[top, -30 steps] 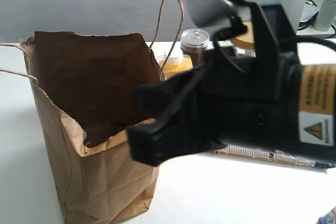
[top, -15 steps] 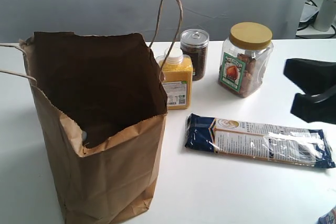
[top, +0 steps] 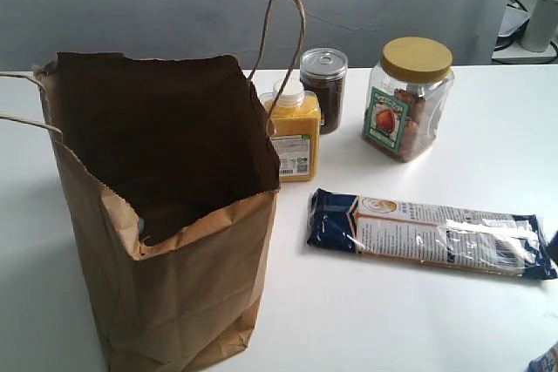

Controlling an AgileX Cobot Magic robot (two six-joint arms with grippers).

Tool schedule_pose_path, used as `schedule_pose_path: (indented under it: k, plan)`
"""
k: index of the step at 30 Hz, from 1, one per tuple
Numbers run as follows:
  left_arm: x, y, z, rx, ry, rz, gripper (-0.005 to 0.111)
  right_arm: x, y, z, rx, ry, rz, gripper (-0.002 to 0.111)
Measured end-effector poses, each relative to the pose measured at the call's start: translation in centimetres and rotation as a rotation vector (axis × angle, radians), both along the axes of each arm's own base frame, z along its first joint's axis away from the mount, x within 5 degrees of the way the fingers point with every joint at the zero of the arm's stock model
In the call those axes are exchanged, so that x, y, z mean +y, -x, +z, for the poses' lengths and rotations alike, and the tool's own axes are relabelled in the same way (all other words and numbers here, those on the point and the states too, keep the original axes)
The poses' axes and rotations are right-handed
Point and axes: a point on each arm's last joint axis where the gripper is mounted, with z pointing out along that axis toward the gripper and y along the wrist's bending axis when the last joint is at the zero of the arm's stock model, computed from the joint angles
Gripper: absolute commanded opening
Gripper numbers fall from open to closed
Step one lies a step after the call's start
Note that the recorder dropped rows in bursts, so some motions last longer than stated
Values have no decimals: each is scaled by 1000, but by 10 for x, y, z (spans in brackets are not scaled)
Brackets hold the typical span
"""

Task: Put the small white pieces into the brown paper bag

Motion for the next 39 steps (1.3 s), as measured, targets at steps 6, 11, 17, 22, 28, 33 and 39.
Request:
schedule_pose_path:
  k: [6, 11, 17, 22, 28, 33, 39]
  plan:
    - [0, 0, 0, 0, 0, 0, 0, -14, 14, -4, -49, -29, -53, 0]
    - [0, 0, 0, 0, 0, 0, 0, -20, 31, 6, -135, -63, -22, 0]
    - [0, 0, 0, 0, 0, 0, 0, -28, 50, 7, -200, -19, -8, 0]
    - [0, 0, 0, 0, 0, 0, 0, -35, 58, 0, -180, 12, -75, 0]
    - [0, 0, 0, 0, 0, 0, 0, -39, 57, -5, -129, 29, -142, 0]
    - [0, 0, 0, 0, 0, 0, 0, -39, 57, -6, -119, 33, -150, 0]
    - [0, 0, 0, 0, 0, 0, 0, -39, 57, -6, -111, 36, -149, 0]
